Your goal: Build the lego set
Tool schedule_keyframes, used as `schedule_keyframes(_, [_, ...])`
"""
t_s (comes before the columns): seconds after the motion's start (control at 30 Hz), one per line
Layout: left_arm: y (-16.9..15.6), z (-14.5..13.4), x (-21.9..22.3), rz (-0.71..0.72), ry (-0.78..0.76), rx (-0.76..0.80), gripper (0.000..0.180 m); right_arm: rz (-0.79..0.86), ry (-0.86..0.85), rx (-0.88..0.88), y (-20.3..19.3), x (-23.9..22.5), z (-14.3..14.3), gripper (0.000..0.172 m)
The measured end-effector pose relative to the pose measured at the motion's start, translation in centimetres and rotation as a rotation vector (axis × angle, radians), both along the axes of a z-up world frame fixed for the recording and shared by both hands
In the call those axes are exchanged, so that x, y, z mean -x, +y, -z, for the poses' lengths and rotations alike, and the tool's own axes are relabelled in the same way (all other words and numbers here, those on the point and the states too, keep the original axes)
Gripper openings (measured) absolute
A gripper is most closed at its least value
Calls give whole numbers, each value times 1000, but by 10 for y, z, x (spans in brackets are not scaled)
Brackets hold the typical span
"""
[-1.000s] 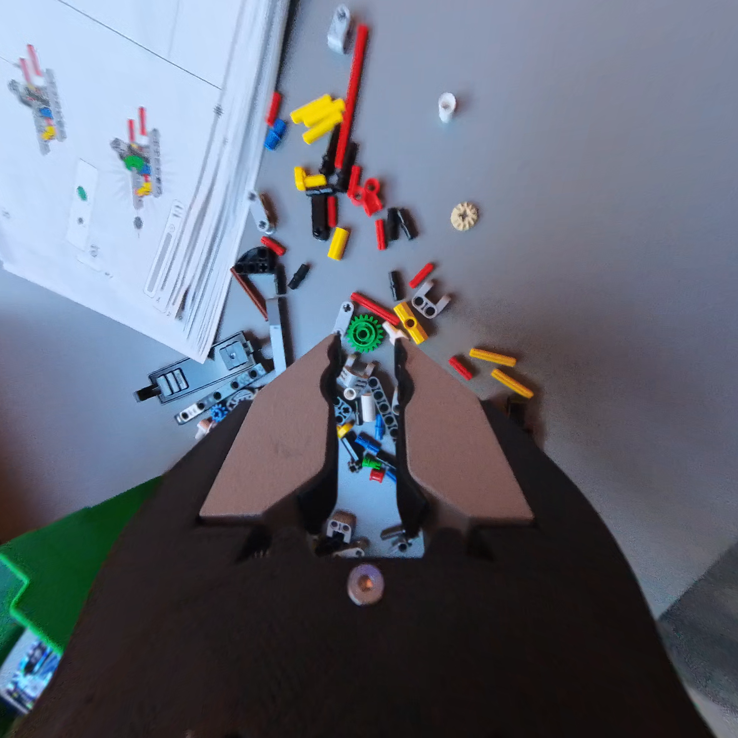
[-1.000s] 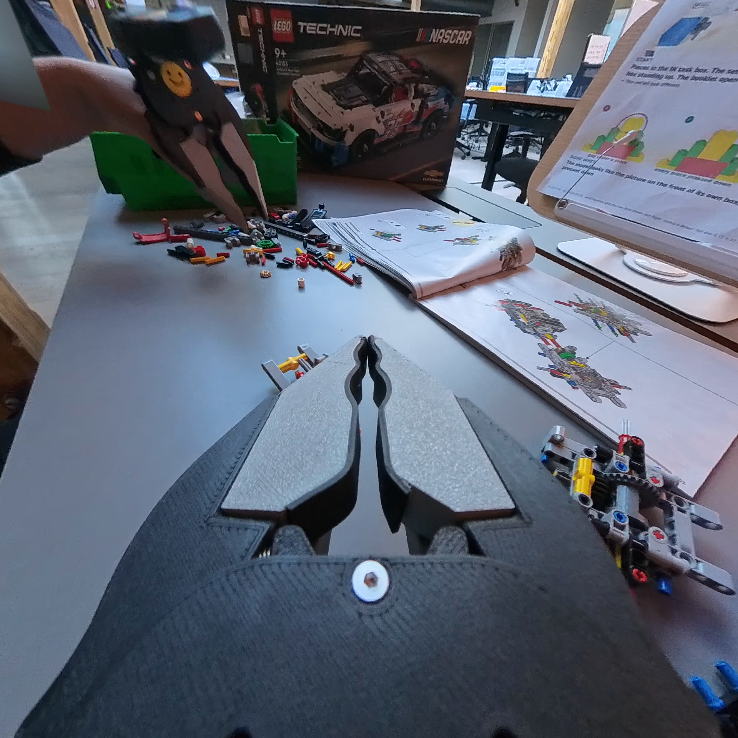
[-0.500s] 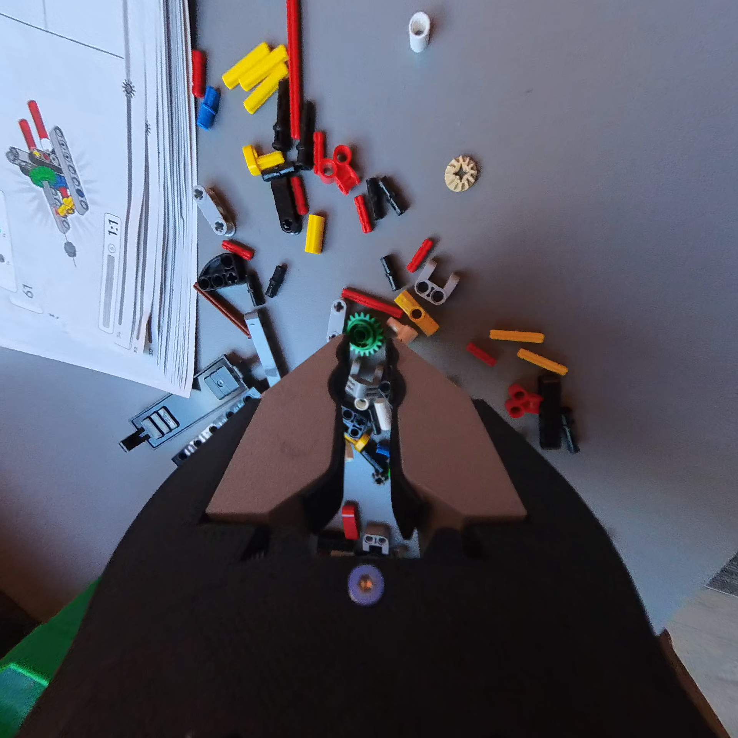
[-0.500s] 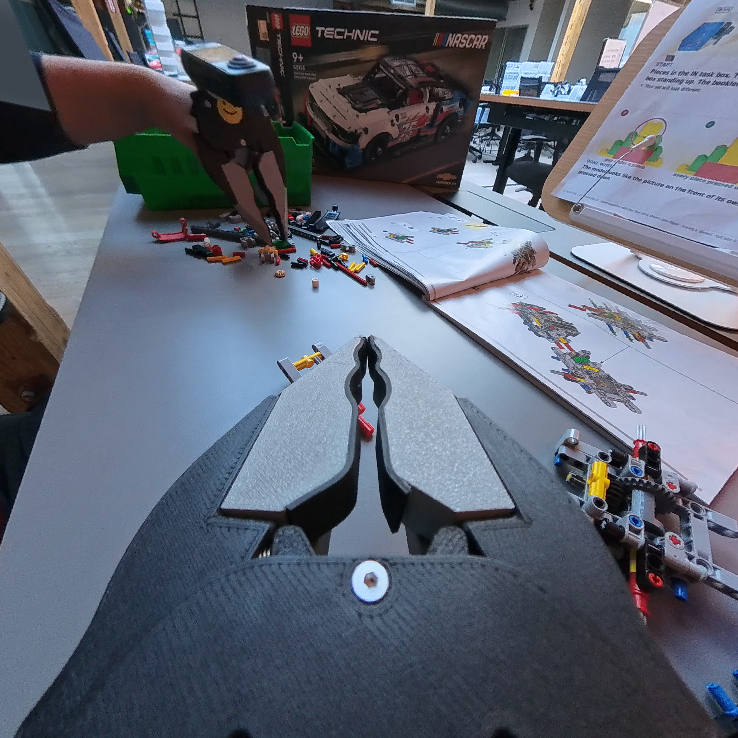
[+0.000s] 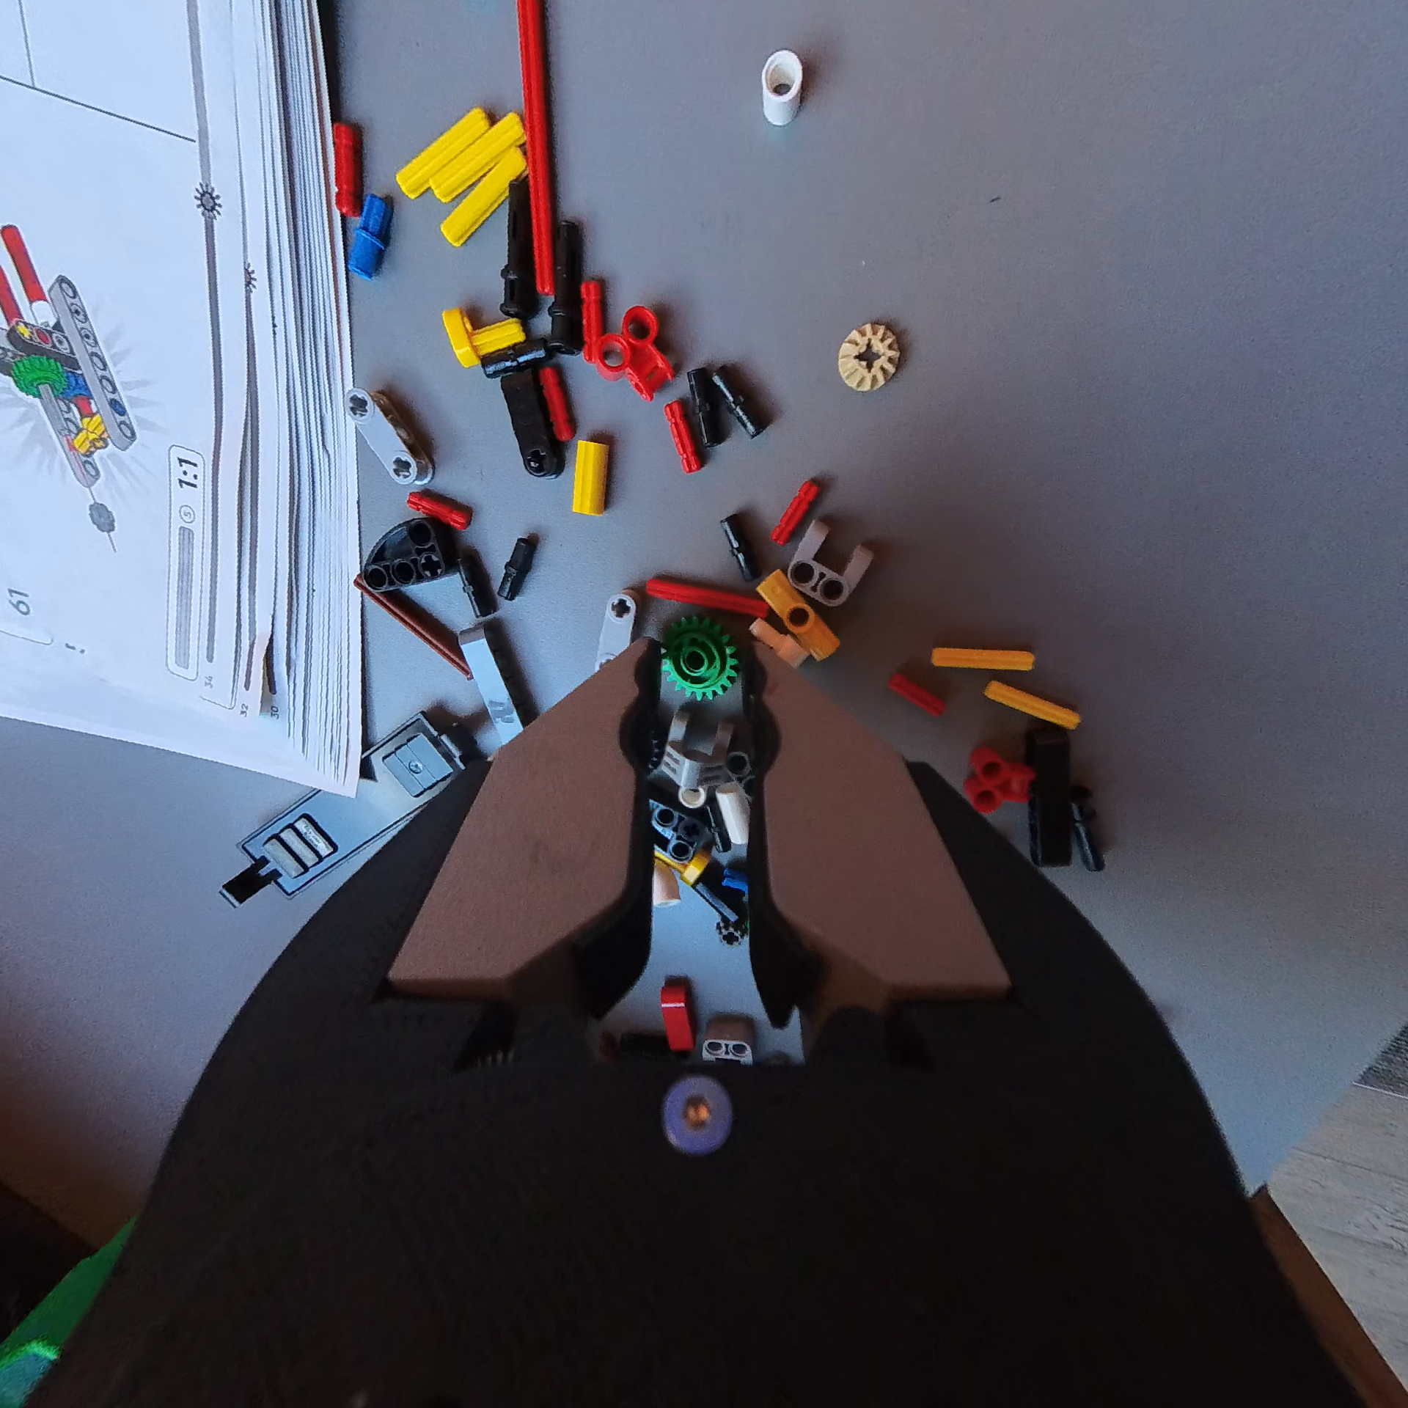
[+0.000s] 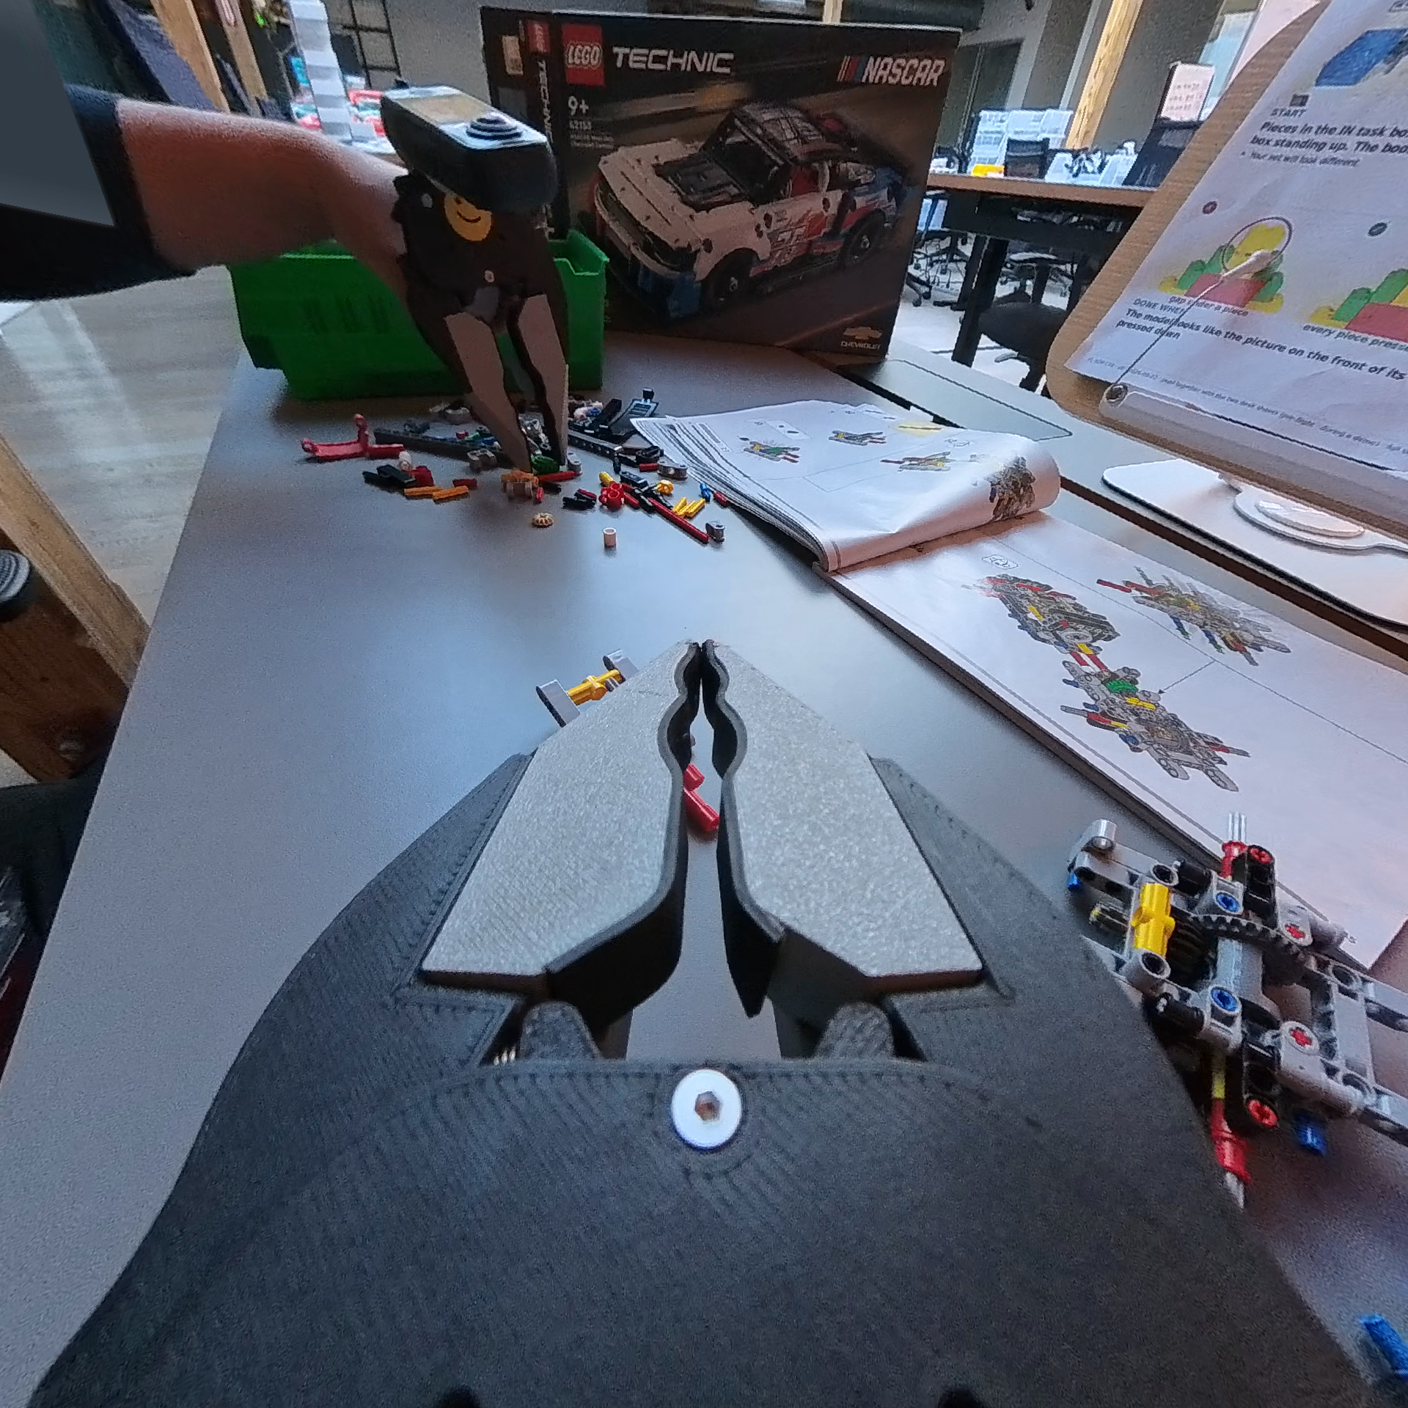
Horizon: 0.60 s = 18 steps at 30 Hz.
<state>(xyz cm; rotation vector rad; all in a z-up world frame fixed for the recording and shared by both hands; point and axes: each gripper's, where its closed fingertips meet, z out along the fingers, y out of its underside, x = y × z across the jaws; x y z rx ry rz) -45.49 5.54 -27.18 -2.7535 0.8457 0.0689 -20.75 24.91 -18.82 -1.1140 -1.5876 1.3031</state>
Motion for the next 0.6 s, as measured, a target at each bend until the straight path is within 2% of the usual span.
schedule_keyframes(0.2, [2,-6,1,36,56,-131,17,-4,0,-1,-1,0,0,0])
schedule_keyframes(0.27, [7,-19,-3,11,2,-239,17,-5,-1,-1,-1,0,0,0])
schedule_keyframes(0.33, [17,-47,-15,-61,-174,-401,17,-7,-4,0,-2,0,0,0])
schedule_keyframes(0.47, [25,-117,-36,-193,-728,-708,17,-13,-9,-1,-3,0,1,0])
schedule_keyframes(0.53, [24,-135,-33,-245,-894,-793,16,-17,-10,1,-4,-1,1,0])
schedule_keyframes(0.6, [22,-148,-33,-258,-990,-869,16,-22,-9,-5,-6,-1,1,0])
